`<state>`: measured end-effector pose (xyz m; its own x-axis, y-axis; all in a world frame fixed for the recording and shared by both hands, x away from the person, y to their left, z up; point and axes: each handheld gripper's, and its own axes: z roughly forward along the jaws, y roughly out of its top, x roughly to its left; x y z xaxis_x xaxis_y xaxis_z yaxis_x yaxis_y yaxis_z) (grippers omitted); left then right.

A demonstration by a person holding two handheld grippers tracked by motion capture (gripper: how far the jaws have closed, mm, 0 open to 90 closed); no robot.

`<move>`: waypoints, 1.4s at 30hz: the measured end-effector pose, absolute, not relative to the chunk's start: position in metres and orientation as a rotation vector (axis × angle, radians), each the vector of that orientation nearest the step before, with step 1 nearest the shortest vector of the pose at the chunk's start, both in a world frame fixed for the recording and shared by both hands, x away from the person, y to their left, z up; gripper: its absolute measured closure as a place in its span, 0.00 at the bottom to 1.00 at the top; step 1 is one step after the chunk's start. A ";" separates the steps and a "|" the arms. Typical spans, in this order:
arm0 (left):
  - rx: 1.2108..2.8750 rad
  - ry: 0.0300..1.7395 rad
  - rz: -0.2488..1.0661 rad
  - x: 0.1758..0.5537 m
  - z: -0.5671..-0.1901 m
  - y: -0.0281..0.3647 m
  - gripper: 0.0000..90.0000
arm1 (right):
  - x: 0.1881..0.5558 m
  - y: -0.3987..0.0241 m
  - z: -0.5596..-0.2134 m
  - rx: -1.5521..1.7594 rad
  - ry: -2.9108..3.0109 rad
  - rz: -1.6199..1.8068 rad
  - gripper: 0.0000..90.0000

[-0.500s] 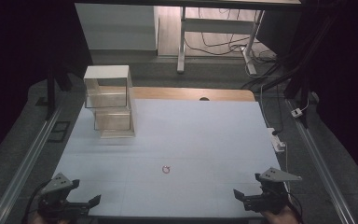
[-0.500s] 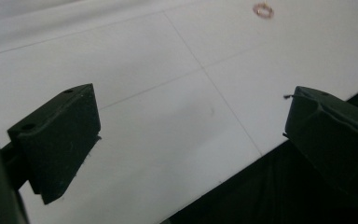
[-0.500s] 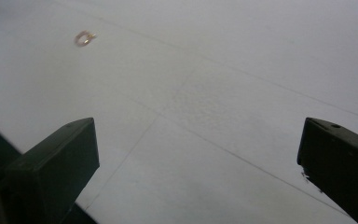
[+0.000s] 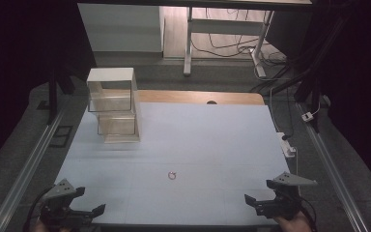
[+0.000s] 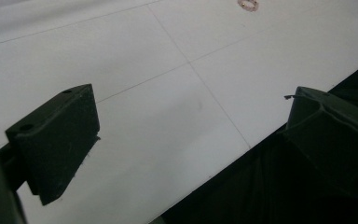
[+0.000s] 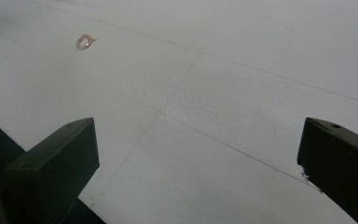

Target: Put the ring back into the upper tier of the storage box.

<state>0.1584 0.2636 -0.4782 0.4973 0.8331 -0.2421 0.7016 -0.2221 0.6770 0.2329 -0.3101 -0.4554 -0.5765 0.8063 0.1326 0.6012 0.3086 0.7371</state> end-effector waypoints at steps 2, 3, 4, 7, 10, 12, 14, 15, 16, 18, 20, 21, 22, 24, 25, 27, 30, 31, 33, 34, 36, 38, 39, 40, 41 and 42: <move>1.983 1.264 0.221 0.158 -0.478 0.264 0.03 | 0.233 -0.309 -0.456 1.265 2.329 1.129 0.00; 1.983 1.267 0.220 0.159 -0.478 0.264 0.03 | 0.233 -0.309 -0.456 1.260 2.333 1.131 0.00; 1.982 1.270 0.219 0.159 -0.478 0.264 0.03 | 0.232 -0.309 -0.456 1.255 2.336 1.135 0.00; 1.983 1.274 0.218 0.159 -0.478 0.264 0.02 | 0.232 -0.309 -0.456 1.251 2.339 1.137 0.00; 1.978 1.272 0.223 0.159 -0.478 0.264 0.00 | 0.232 -0.309 -0.456 1.251 2.340 1.139 0.00; 1.964 1.265 0.227 0.159 -0.477 0.263 0.00 | 0.233 -0.309 -0.456 1.253 2.341 1.140 0.00; 1.967 1.251 0.239 0.159 -0.475 0.262 0.00 | 0.233 -0.309 -0.456 1.254 2.342 1.137 0.00; 1.968 1.247 0.245 0.160 -0.474 0.261 0.00 | 0.233 -0.309 -0.456 1.253 2.344 1.132 0.00; 1.971 1.244 0.249 0.160 -0.474 0.260 0.00 | 0.233 -0.309 -0.456 1.251 2.344 1.134 0.00; 1.980 1.242 0.253 0.160 -0.474 0.258 0.00 | 0.233 -0.309 -0.456 1.252 2.345 1.133 0.00; 1.983 1.236 0.252 0.161 -0.474 0.257 0.00 | 0.233 -0.309 -0.456 1.253 2.345 1.133 0.00; 1.982 1.233 0.251 0.162 -0.473 0.257 0.00 | 0.233 -0.309 -0.456 1.253 2.345 1.134 0.00; 1.983 1.231 0.252 0.162 -0.473 0.256 0.00 | 0.233 -0.309 -0.456 1.253 2.345 1.134 0.00; 1.983 1.223 0.252 0.163 -0.473 0.255 0.00 | 0.233 -0.308 -0.456 1.255 2.347 1.133 0.00; 1.984 1.217 0.254 0.164 -0.473 0.254 0.00 | 0.233 -0.308 -0.456 1.255 2.347 1.133 0.00; 1.989 1.207 0.248 0.166 -0.473 0.252 0.00 | 0.233 -0.308 -0.456 1.257 2.351 1.130 0.00; 1.991 1.193 0.238 0.169 -0.473 0.250 0.00 | 0.233 -0.308 -0.456 1.255 2.351 1.131 0.00; 1.994 1.188 0.231 0.170 -0.473 0.249 0.00 | 0.233 -0.308 -0.456 1.253 2.351 1.129 0.00; 2.000 1.178 0.228 0.172 -0.474 0.248 0.00 | 0.233 -0.308 -0.456 1.254 2.353 1.127 0.00; 2.000 1.176 0.226 0.173 -0.474 0.247 0.00 | 0.233 -0.308 -0.456 1.254 2.353 1.127 0.00; 2.008 1.162 0.223 0.176 -0.475 0.245 0.00 | 0.233 -0.308 -0.456 1.252 2.357 1.126 0.00; 2.012 1.152 0.228 0.178 -0.475 0.244 0.00 | 0.233 -0.308 -0.456 1.252 2.357 1.127 0.00; 2.011 1.147 0.227 0.179 -0.475 0.243 0.00 | 0.233 -0.308 -0.456 1.252 2.357 1.127 0.00; 2.010 1.144 0.224 0.180 -0.475 0.243 0.00 | 0.233 -0.308 -0.456 1.252 2.356 1.127 0.00; 2.010 1.141 0.223 0.181 -0.475 0.242 0.00 | 0.233 -0.308 -0.456 1.252 2.356 1.127 0.00; 2.009 1.137 0.221 0.183 -0.476 0.242 0.00 | 0.233 -0.308 -0.456 1.252 2.358 1.128 0.00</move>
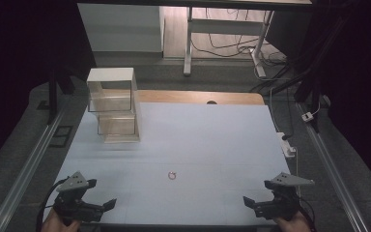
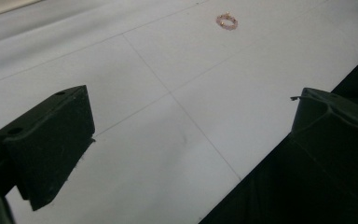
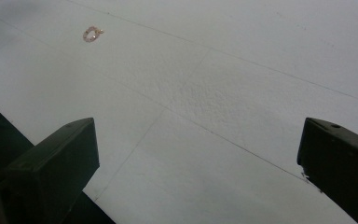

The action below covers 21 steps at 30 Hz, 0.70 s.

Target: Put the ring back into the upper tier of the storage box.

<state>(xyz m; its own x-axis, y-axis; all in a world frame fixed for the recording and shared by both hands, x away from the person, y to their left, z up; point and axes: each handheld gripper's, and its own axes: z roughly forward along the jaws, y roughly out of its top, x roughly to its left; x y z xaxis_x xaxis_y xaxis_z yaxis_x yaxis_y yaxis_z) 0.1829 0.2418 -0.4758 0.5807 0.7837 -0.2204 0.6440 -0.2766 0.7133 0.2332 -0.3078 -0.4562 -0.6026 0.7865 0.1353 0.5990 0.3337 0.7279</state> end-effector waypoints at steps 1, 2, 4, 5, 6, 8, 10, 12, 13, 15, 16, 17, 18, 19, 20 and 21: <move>2.012 1.134 0.215 0.185 -0.477 0.241 0.00 | 0.233 -0.308 -0.456 1.254 2.358 1.129 0.00; 2.016 1.130 0.209 0.186 -0.477 0.240 0.00 | 0.233 -0.308 -0.456 1.252 2.360 1.128 0.00; 2.024 1.120 0.201 0.190 -0.479 0.238 0.00 | 0.233 -0.308 -0.456 1.251 2.361 1.127 0.00; 2.027 1.117 0.200 0.191 -0.480 0.237 0.00 | 0.233 -0.308 -0.456 1.250 2.361 1.127 0.00; 2.029 1.111 0.197 0.193 -0.481 0.236 0.00 | 0.233 -0.307 -0.456 1.247 2.362 1.127 0.00; 2.029 1.104 0.197 0.196 -0.482 0.233 0.00 | 0.233 -0.307 -0.456 1.242 2.367 1.122 0.00; 2.026 1.096 0.201 0.198 -0.483 0.231 0.00 | 0.233 -0.307 -0.456 1.239 2.366 1.123 0.00; 2.023 1.093 0.202 0.201 -0.484 0.230 0.00 | 0.233 -0.307 -0.456 1.240 2.366 1.122 0.00; 2.022 1.092 0.205 0.203 -0.484 0.229 0.00 | 0.233 -0.307 -0.456 1.239 2.367 1.119 0.00; 2.020 1.089 0.203 0.206 -0.484 0.227 0.00 | 0.233 -0.307 -0.456 1.238 2.367 1.119 0.00; 2.020 1.086 0.200 0.208 -0.485 0.226 0.00 | 0.233 -0.307 -0.456 1.237 2.368 1.117 0.00; 2.018 1.083 0.193 0.209 -0.485 0.225 0.00 | 0.233 -0.307 -0.456 1.236 2.369 1.117 0.00; 2.017 1.081 0.187 0.211 -0.485 0.224 0.00 | 0.233 -0.307 -0.456 1.235 2.369 1.116 0.00; 2.016 1.079 0.180 0.213 -0.486 0.223 0.00 | 0.233 -0.307 -0.456 1.233 2.370 1.115 0.00; 2.018 1.077 0.179 0.215 -0.486 0.222 0.00 | 0.233 -0.306 -0.456 1.232 2.372 1.113 0.00; 2.022 1.073 0.179 0.216 -0.486 0.221 0.00 | 0.233 -0.306 -0.456 1.232 2.374 1.115 0.00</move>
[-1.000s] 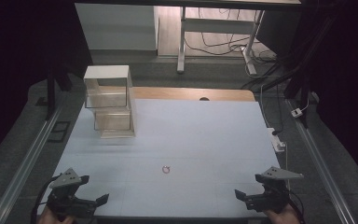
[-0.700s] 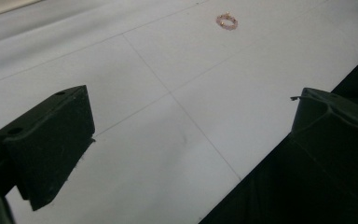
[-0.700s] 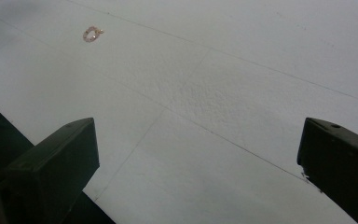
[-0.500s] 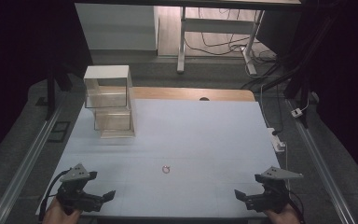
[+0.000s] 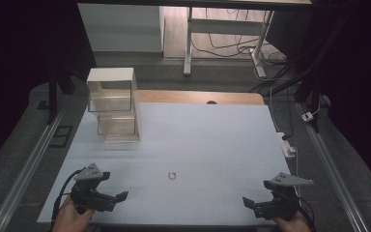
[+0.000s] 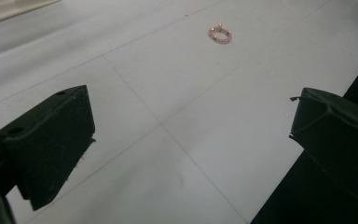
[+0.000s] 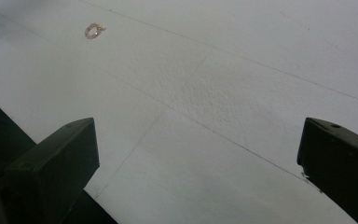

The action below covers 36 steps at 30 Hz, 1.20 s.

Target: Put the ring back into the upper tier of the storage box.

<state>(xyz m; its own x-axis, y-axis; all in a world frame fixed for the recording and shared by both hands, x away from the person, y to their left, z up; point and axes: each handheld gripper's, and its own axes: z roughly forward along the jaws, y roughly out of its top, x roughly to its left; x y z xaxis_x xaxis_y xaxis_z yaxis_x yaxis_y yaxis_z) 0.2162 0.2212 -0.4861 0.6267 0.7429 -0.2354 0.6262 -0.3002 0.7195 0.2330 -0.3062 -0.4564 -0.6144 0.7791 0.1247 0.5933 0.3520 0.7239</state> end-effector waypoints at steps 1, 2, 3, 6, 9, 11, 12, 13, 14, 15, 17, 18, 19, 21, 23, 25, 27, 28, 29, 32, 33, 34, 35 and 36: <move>2.027 1.070 0.180 0.218 -0.486 0.220 0.00 | 0.233 -0.306 -0.456 1.233 2.374 1.115 0.00; 2.029 1.067 0.181 0.219 -0.487 0.219 0.00 | 0.233 -0.306 -0.456 1.233 2.374 1.113 0.00; 2.034 1.062 0.179 0.221 -0.487 0.217 0.00 | 0.233 -0.306 -0.456 1.233 2.375 1.112 0.00; 2.050 1.044 0.173 0.227 -0.489 0.212 0.00 | 0.233 -0.306 -0.456 1.231 2.379 1.105 0.00; 2.064 1.031 0.178 0.232 -0.490 0.206 0.00 | 0.233 -0.305 -0.456 1.230 2.380 1.101 0.00; 2.064 1.025 0.182 0.236 -0.490 0.203 0.00 | 0.233 -0.305 -0.456 1.229 2.381 1.099 0.00; 2.062 1.022 0.181 0.238 -0.490 0.202 0.00 | 0.233 -0.305 -0.456 1.229 2.381 1.099 0.00; 2.060 1.021 0.178 0.241 -0.490 0.200 0.00 | 0.233 -0.305 -0.456 1.228 2.381 1.099 0.00; 2.058 1.021 0.170 0.243 -0.490 0.199 0.00 | 0.233 -0.305 -0.456 1.229 2.381 1.099 0.00; 2.056 1.018 0.165 0.246 -0.490 0.197 0.00 | 0.233 -0.305 -0.456 1.229 2.381 1.098 0.00; 2.056 1.012 0.166 0.250 -0.489 0.193 0.00 | 0.233 -0.305 -0.457 1.229 2.381 1.101 0.00; 2.060 1.009 0.166 0.253 -0.489 0.190 0.00 | 0.233 -0.305 -0.457 1.230 2.380 1.100 0.00; 2.062 1.006 0.165 0.255 -0.489 0.188 0.00 | 0.233 -0.305 -0.457 1.229 2.381 1.100 0.00; 2.071 0.996 0.168 0.260 -0.489 0.183 0.00 | 0.233 -0.305 -0.457 1.229 2.383 1.096 0.00; 2.077 0.990 0.174 0.264 -0.489 0.178 0.00 | 0.234 -0.305 -0.457 1.228 2.383 1.097 0.00; 2.083 0.990 0.178 0.269 -0.490 0.174 0.00 | 0.233 -0.305 -0.457 1.227 2.384 1.095 0.00; 2.086 0.986 0.183 0.273 -0.490 0.170 0.00 | 0.234 -0.305 -0.457 1.226 2.385 1.093 0.00; 2.086 0.985 0.185 0.276 -0.490 0.168 0.00 | 0.234 -0.305 -0.457 1.226 2.386 1.092 0.00; 2.087 0.983 0.186 0.278 -0.490 0.166 0.00 | 0.234 -0.305 -0.457 1.227 2.385 1.096 0.00; 2.094 0.976 0.188 0.285 -0.490 0.159 0.00 | 0.234 -0.304 -0.457 1.225 2.388 1.091 0.00; 2.100 0.972 0.191 0.287 -0.490 0.156 0.00 | 0.233 -0.304 -0.457 1.224 2.389 1.090 0.00; 2.106 0.969 0.194 0.290 -0.491 0.153 0.00 | 0.233 -0.304 -0.457 1.223 2.390 1.087 0.00; 2.113 0.962 0.197 0.292 -0.491 0.151 0.00 | 0.233 -0.304 -0.457 1.220 2.391 1.086 0.00; 2.119 0.962 0.199 0.294 -0.492 0.148 0.00 | 0.233 -0.304 -0.457 1.219 2.391 1.085 0.00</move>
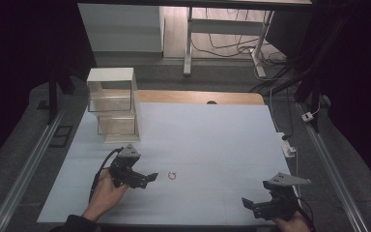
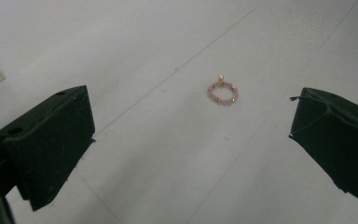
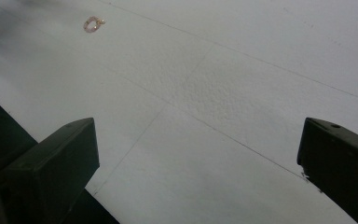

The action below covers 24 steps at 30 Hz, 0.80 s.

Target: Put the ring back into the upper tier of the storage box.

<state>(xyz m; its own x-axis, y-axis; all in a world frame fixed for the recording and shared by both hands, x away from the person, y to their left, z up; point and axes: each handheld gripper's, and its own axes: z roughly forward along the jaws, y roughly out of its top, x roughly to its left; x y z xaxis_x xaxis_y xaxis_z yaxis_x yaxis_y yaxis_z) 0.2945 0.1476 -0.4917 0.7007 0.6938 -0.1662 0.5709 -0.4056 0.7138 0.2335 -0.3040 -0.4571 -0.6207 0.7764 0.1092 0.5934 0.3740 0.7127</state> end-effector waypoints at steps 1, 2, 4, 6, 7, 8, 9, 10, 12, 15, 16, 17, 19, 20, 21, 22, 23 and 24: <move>2.128 0.958 0.201 0.297 -0.492 0.145 0.00 | 0.233 -0.304 -0.457 1.219 2.393 1.082 0.00; 2.134 0.956 0.200 0.299 -0.493 0.142 0.00 | 0.234 -0.304 -0.457 1.217 2.394 1.081 0.00; 2.145 0.953 0.198 0.303 -0.494 0.136 0.00 | 0.233 -0.304 -0.457 1.216 2.393 1.080 0.00; 2.152 0.951 0.202 0.307 -0.495 0.132 0.00 | 0.234 -0.304 -0.457 1.214 2.395 1.079 0.00; 2.157 0.951 0.205 0.309 -0.495 0.129 0.00 | 0.234 -0.304 -0.457 1.213 2.395 1.078 0.00; 2.162 0.950 0.208 0.311 -0.496 0.127 0.00 | 0.233 -0.304 -0.457 1.212 2.395 1.078 0.00; 2.166 0.951 0.212 0.313 -0.497 0.125 0.00 | 0.233 -0.304 -0.457 1.213 2.396 1.078 0.00; 2.170 0.952 0.214 0.314 -0.497 0.123 0.00 | 0.233 -0.304 -0.457 1.213 2.396 1.080 0.00; 2.179 0.952 0.216 0.318 -0.499 0.119 0.00 | 0.233 -0.303 -0.457 1.213 2.397 1.079 0.00; 2.198 0.950 0.227 0.325 -0.501 0.113 0.00 | 0.234 -0.303 -0.457 1.213 2.399 1.078 0.00; 2.204 0.949 0.228 0.327 -0.503 0.110 0.00 | 0.234 -0.303 -0.457 1.215 2.400 1.079 0.00; 2.208 0.948 0.225 0.329 -0.504 0.108 0.00 | 0.234 -0.303 -0.458 1.214 2.401 1.078 0.00; 2.231 0.936 0.223 0.333 -0.506 0.104 0.00 | 0.234 -0.303 -0.458 1.213 2.404 1.074 0.00; 2.234 0.936 0.223 0.335 -0.508 0.102 0.00 | 0.234 -0.303 -0.458 1.213 2.404 1.073 0.00; 2.244 0.935 0.227 0.336 -0.510 0.100 0.00 | 0.234 -0.303 -0.458 1.214 2.404 1.074 0.00; 2.256 0.934 0.232 0.338 -0.512 0.097 0.00 | 0.234 -0.303 -0.458 1.214 2.405 1.073 0.00; 2.272 0.934 0.242 0.339 -0.513 0.095 0.00 | 0.234 -0.303 -0.458 1.214 2.405 1.073 0.00; 2.284 0.936 0.249 0.340 -0.515 0.093 0.00 | 0.234 -0.303 -0.458 1.215 2.405 1.073 0.00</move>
